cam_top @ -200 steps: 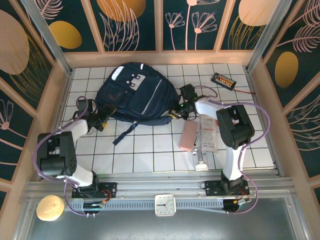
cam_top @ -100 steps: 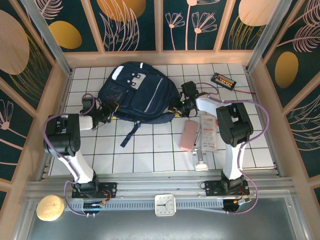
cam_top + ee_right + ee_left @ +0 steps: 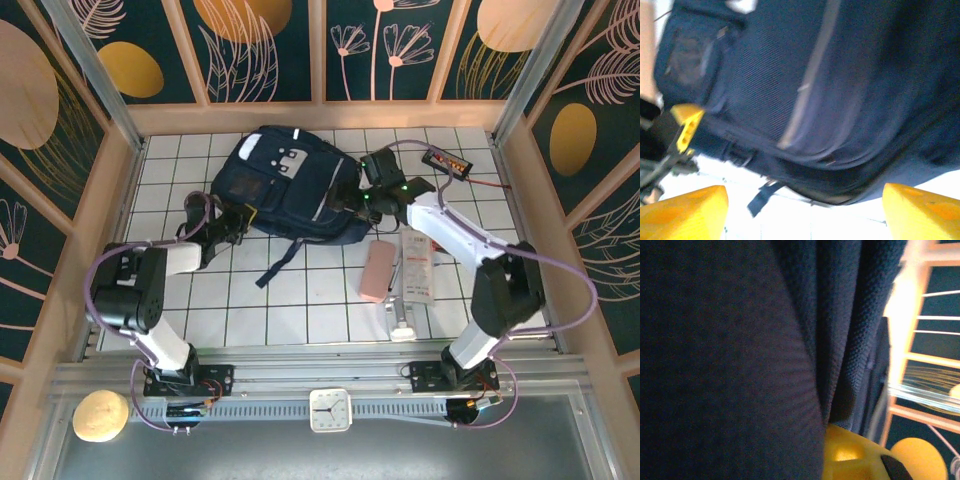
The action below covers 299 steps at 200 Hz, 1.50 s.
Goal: Pack the student bag
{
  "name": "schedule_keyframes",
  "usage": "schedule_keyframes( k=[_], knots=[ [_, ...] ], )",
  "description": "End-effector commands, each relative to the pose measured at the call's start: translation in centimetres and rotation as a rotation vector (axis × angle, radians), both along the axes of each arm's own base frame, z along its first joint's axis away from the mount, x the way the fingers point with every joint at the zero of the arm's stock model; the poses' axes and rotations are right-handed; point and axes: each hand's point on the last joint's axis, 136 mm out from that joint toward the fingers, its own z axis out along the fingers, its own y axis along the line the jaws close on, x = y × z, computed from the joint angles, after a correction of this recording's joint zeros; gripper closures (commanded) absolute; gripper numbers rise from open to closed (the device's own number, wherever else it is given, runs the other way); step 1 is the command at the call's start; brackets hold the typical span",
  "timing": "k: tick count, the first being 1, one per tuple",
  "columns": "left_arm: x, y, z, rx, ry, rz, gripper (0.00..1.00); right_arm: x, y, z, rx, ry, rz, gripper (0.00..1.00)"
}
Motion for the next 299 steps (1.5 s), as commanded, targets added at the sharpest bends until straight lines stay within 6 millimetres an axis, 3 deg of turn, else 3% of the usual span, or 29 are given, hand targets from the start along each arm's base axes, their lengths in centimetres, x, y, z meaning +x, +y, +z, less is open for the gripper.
schedule_keyframes(
  k=[1,22,46,103,130,164,199,237,299],
  knots=[
    [1.2,-3.4,7.5,-0.139,-0.088,0.009,1.00,-3.0,0.8,0.3,-0.041,0.002,0.047,0.22],
    [1.3,-4.6,9.1,-0.205,-0.073,0.041,1.00,-5.3,1.7,-1.0,-0.024,0.018,0.061,0.25],
    [1.3,-4.8,11.0,-0.247,-0.065,0.094,1.00,-6.3,2.7,-1.8,0.045,-0.003,0.062,0.28],
    [0.8,-4.8,16.1,-0.360,-0.108,0.225,1.00,-4.8,4.4,-0.3,0.367,-0.141,-0.018,0.24],
    [0.7,-5.2,17.5,-0.369,-0.118,0.230,1.00,-4.1,5.6,0.6,0.528,-0.154,-0.011,0.24],
    [-0.1,-4.5,17.6,-0.380,-0.113,0.259,1.00,-1.8,6.0,3.0,0.619,-0.184,-0.017,0.28],
    [-0.3,-4.5,18.0,-0.400,-0.116,0.265,1.00,0.2,4.9,3.6,0.686,-0.121,-0.060,0.36],
    [-0.5,-4.5,18.0,-0.413,-0.118,0.259,1.00,0.5,4.8,3.7,0.657,-0.108,-0.059,0.48],
    [-0.8,-4.5,17.5,-0.420,-0.111,0.251,1.00,0.2,4.3,2.4,0.565,-0.079,-0.080,0.65]
  ],
)
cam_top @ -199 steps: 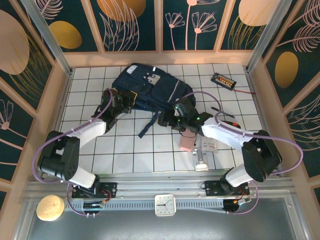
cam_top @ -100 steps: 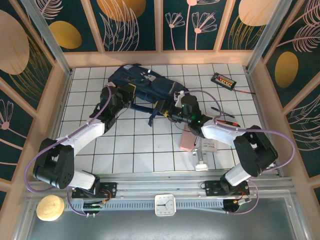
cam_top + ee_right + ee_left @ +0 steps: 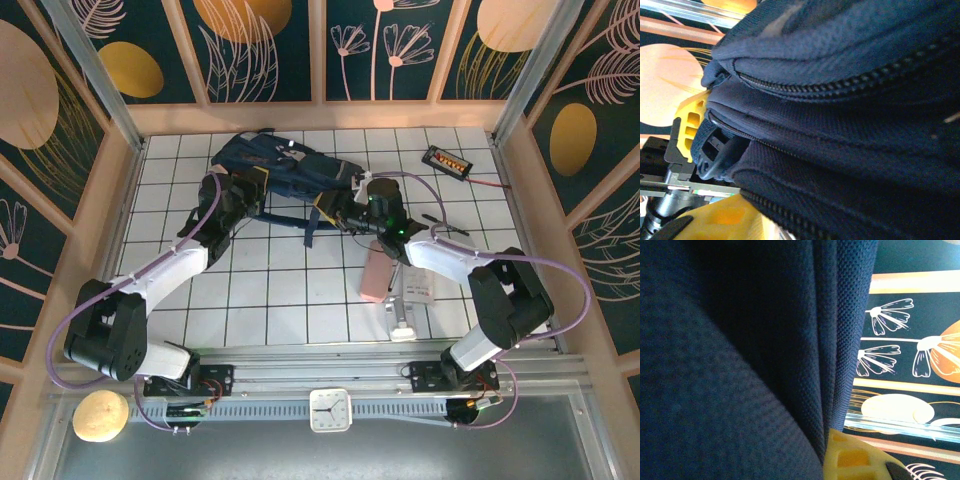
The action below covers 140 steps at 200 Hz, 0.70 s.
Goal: Pack the student bag
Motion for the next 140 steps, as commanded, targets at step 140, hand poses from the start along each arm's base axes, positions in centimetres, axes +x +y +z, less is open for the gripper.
schedule_keyframes(
  k=[140],
  knots=[
    [-1.9,3.3,1.6,-0.224,0.085,0.100,1.00,-1.3,-7.3,-2.7,-0.319,0.100,-0.065,1.00]
  ],
)
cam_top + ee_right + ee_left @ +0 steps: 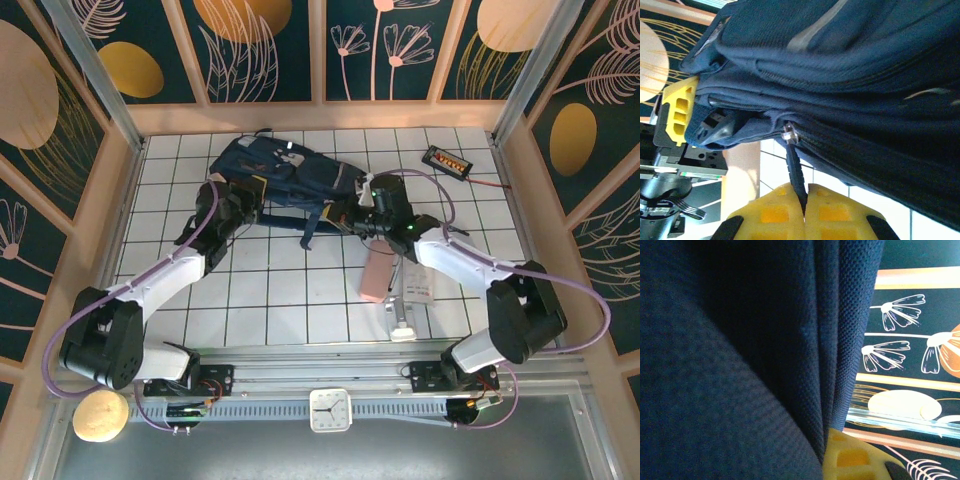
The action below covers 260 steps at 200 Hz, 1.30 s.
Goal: Pack the student bag
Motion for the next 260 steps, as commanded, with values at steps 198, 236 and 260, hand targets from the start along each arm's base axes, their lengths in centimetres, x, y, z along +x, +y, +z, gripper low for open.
schedule_keyframes(
  k=[198,236,260],
  knots=[
    [1.4,12.0,-6.7,0.389,0.281,-0.222,0.77,0.7,-4.2,-4.2,-0.437,-0.128,0.251,1.00],
    [-0.7,8.2,-5.5,0.661,0.227,-0.409,0.31,0.4,-0.3,-2.6,-0.344,-0.178,0.311,1.00],
    [-2.6,3.2,-4.0,0.873,0.107,-0.582,0.09,0.0,0.7,-1.9,-0.321,-0.191,0.334,1.00]
  ],
)
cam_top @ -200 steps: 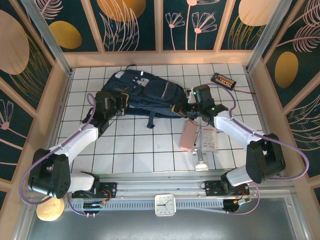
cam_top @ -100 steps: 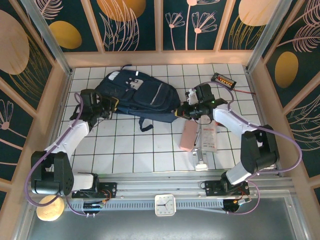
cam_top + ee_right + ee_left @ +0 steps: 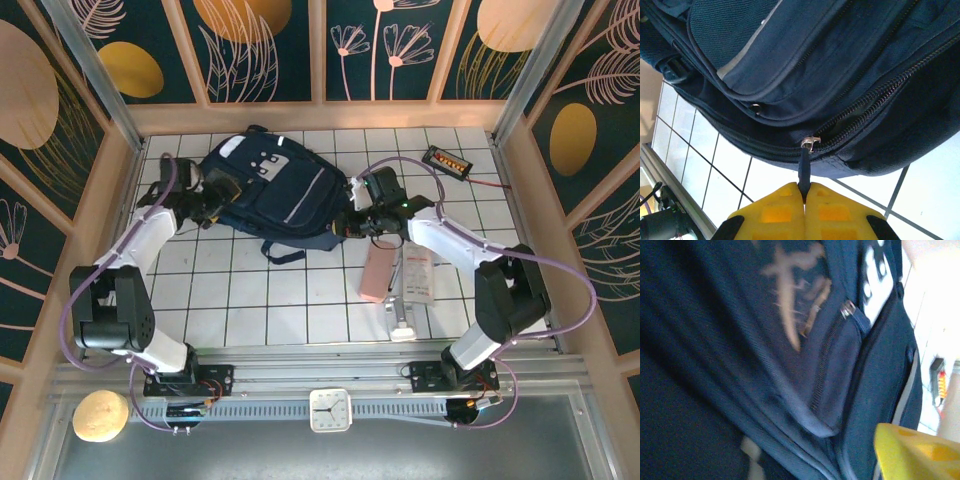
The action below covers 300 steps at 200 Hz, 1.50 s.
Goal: Pack the student bag
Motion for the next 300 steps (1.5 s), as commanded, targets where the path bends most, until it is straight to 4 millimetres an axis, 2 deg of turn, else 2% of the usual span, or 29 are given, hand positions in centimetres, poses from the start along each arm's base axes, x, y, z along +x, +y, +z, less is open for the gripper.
schedule_keyframes(
  k=[1,6,27,34,42,50,67,75,91,107,120,134,144,153,156,164,167,176,178,195,210,241,259,281,300],
  knots=[
    [-2.4,-5.1,3.2,0.214,-0.133,-0.307,0.08,0.9,1.9,3.0,0.073,-0.075,0.027,1.00],
    [-2.8,-6.2,3.4,0.255,-0.147,-0.355,0.02,0.8,2.0,3.1,0.076,-0.073,0.029,1.00],
    [-3.9,-10.2,3.4,0.370,-0.206,-0.531,0.01,0.3,2.2,2.6,0.073,-0.056,0.043,1.00],
    [-4.2,-11.0,3.2,0.416,-0.214,-0.569,0.01,0.2,2.2,2.4,0.068,-0.053,0.046,1.00],
    [-4.2,-10.8,3.2,0.496,-0.214,-0.571,0.01,0.1,2.1,2.3,0.063,-0.050,0.045,1.00],
    [-3.9,-9.3,3.3,0.564,-0.198,-0.511,0.01,0.0,2.1,2.2,0.059,-0.048,0.043,1.00],
    [-3.7,-4.0,3.1,0.674,-0.096,-0.319,0.01,-0.1,2.2,3.0,0.068,-0.062,0.036,1.00],
    [-3.9,-1.5,2.9,0.674,-0.030,-0.235,0.01,-0.2,2.3,3.4,0.076,-0.064,0.037,1.00],
    [-3.8,2.1,3.2,0.626,-0.007,-0.111,0.01,-0.4,2.7,3.9,0.094,-0.062,0.043,1.00],
    [-3.4,4.9,3.6,0.561,-0.002,-0.019,0.01,-0.8,3.4,4.3,0.122,-0.055,0.054,1.00],
    [-3.3,5.1,4.2,0.541,-0.007,-0.012,0.01,-0.8,4.0,4.5,0.135,-0.052,0.060,1.00],
    [-3.8,3.7,3.9,0.448,0.002,-0.036,0.01,-0.6,4.0,4.3,0.123,-0.049,0.051,1.00],
    [-4.6,1.9,3.1,0.325,0.002,-0.043,0.01,-0.3,3.5,3.6,0.083,-0.039,0.038,1.00],
    [-5.5,-0.4,2.4,0.191,-0.005,-0.044,0.01,0.2,2.7,2.8,0.024,-0.026,0.020,1.00],
    [-6.3,-1.2,1.4,0.149,0.020,-0.048,0.01,0.4,2.2,2.4,-0.002,-0.019,0.008,1.00],
    [-6.9,-3.7,1.1,0.042,0.017,-0.059,0.01,1.1,0.5,1.3,-0.074,0.009,-0.039,1.00],
    [-7.6,-4.5,0.0,0.010,0.039,-0.062,0.01,1.4,-0.1,0.9,-0.096,0.022,-0.057,0.95],
    [-8.6,-7.2,-1.0,-0.101,0.060,-0.070,0.01,1.3,-1.0,0.1,-0.140,0.046,-0.065,0.77],
    [-8.8,-7.8,-1.3,-0.127,0.064,-0.069,0.01,1.8,-1.8,-0.1,-0.148,0.049,-0.086,0.74],
    [-9.7,-11.4,-2.2,-0.319,0.080,-0.034,0.01,3.1,-4.0,-0.4,-0.196,0.028,-0.124,0.57],
    [-9.6,-12.7,-2.8,-0.417,0.086,0.017,0.01,4.2,-5.0,-0.4,-0.213,0.008,-0.132,0.51],
    [-8.2,-14.1,-3.4,-0.517,0.100,0.089,0.01,6.1,-6.5,-2.2,-0.228,0.014,-0.145,0.51],
    [-7.5,-15.8,-3.7,-0.557,0.123,0.097,0.01,6.8,-7.0,-3.4,-0.138,0.067,-0.189,0.51],
    [-7.6,-18.0,-4.8,-0.586,0.163,0.107,0.01,6.9,-6.0,-4.6,-0.035,0.129,-0.196,0.51],
    [-8.0,-18.8,-7.1,-0.585,0.205,0.136,0.03,6.6,-4.8,-4.9,0.017,0.155,-0.182,0.51]
  ],
)
